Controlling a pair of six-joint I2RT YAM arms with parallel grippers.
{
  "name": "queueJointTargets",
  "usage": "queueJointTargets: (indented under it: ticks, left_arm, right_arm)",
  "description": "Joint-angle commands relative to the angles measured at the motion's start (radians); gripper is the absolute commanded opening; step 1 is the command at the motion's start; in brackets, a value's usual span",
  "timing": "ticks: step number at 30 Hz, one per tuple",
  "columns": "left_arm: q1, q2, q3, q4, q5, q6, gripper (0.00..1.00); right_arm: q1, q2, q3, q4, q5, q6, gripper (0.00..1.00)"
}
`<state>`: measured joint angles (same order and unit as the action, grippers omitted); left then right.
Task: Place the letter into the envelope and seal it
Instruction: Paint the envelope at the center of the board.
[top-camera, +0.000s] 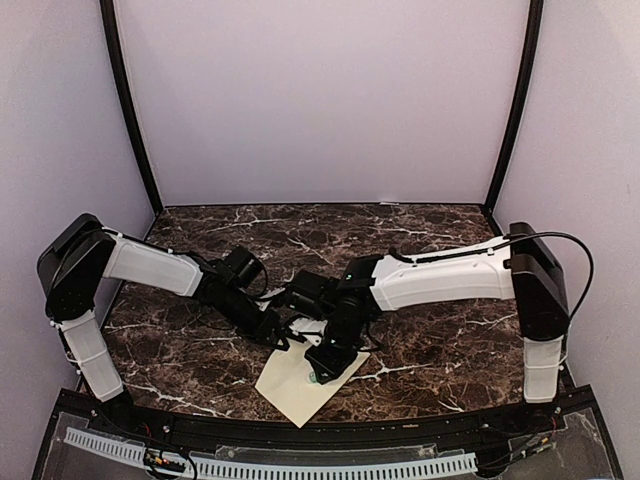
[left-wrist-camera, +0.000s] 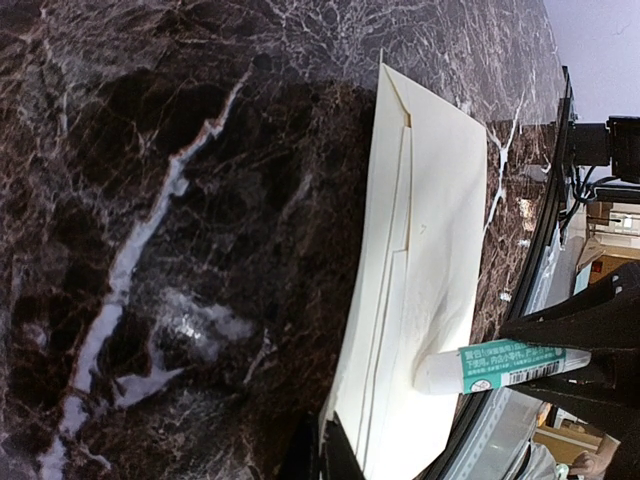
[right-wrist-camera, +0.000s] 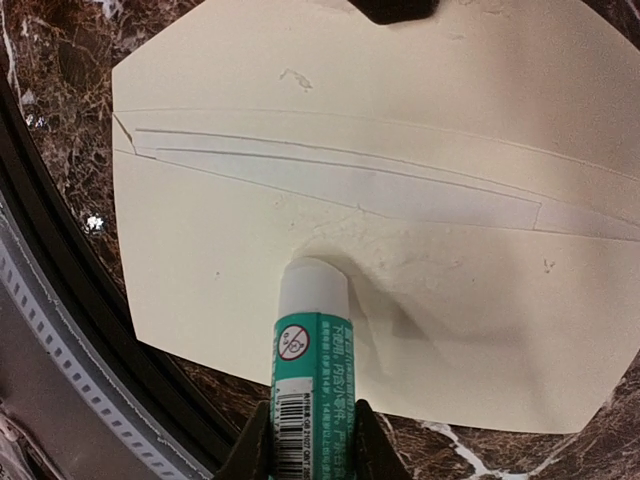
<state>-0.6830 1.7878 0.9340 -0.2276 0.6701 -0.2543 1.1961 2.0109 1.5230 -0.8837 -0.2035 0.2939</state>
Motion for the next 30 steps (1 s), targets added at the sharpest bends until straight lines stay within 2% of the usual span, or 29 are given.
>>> queueJointTargets:
  ticks: [1, 12, 30]
  left_arm:
    - [0.002, -0.008, 0.006, 0.022, -0.004, 0.006, 0.00]
    - [0.002, -0.011, 0.005, 0.025, 0.003, 0.005, 0.00]
    - [0.002, -0.008, 0.005, 0.031, 0.021, 0.006, 0.00]
  right_arm:
    - [0.026, 0.047, 0.019, -0.005, -0.032, 0.014, 0.01]
    - [-0.028, 0.023, -0.014, -0.007, 0.073, 0.045, 0.01]
    - [-0.163, 0.033, -0.089, 0.037, 0.184, -0.018, 0.01]
